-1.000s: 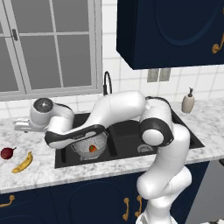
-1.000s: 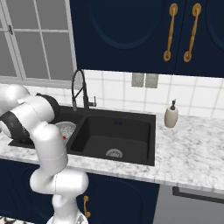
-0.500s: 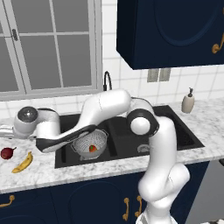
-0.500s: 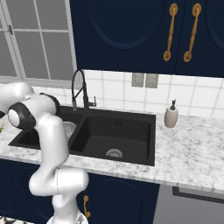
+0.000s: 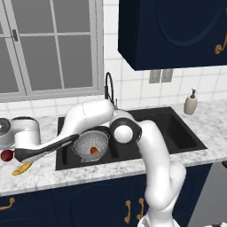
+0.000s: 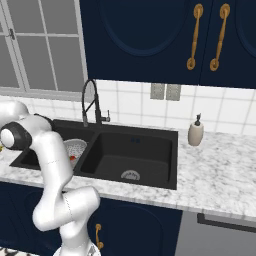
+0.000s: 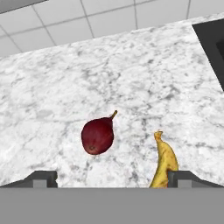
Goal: Put the colander in the sink, put the pear, mango, banana in the colander, and turn on the sink faucet and pour water over the colander.
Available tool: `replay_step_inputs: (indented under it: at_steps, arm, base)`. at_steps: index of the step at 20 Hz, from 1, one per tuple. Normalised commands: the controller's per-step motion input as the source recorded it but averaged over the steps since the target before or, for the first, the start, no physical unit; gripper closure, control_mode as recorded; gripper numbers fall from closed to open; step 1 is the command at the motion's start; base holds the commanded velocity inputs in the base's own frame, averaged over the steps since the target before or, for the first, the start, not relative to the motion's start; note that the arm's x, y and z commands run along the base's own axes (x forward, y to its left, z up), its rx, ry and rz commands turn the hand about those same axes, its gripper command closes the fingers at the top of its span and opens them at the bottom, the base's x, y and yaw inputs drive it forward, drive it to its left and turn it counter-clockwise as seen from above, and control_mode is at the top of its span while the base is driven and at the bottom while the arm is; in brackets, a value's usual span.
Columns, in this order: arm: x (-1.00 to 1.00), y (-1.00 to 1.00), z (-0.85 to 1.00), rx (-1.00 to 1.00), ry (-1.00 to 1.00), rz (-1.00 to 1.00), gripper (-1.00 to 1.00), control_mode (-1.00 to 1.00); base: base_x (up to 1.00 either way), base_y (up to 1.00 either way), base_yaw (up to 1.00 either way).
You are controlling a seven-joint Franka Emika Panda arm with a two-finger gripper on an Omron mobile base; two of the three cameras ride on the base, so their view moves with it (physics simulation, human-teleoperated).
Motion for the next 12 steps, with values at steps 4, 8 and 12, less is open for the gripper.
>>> replay_step_inputs:
  at_steps: [4,8,12]
  arm:
    - [0.11,0.01,-0.4,-0.03,0.0,-0.04,-1.0,-1.0]
    - [0.3,0.0,-0.5,0.0,0.01,0.0,-1.0,-1.0]
    - [0.56,0.0,-0.41,0.0,0.02,0.0,-1.0,-1.0]
  base:
    - [0.0,0.0,0.0]
    - [0.0,0.0,0.0]
    - [0.0,0.0,0.0]
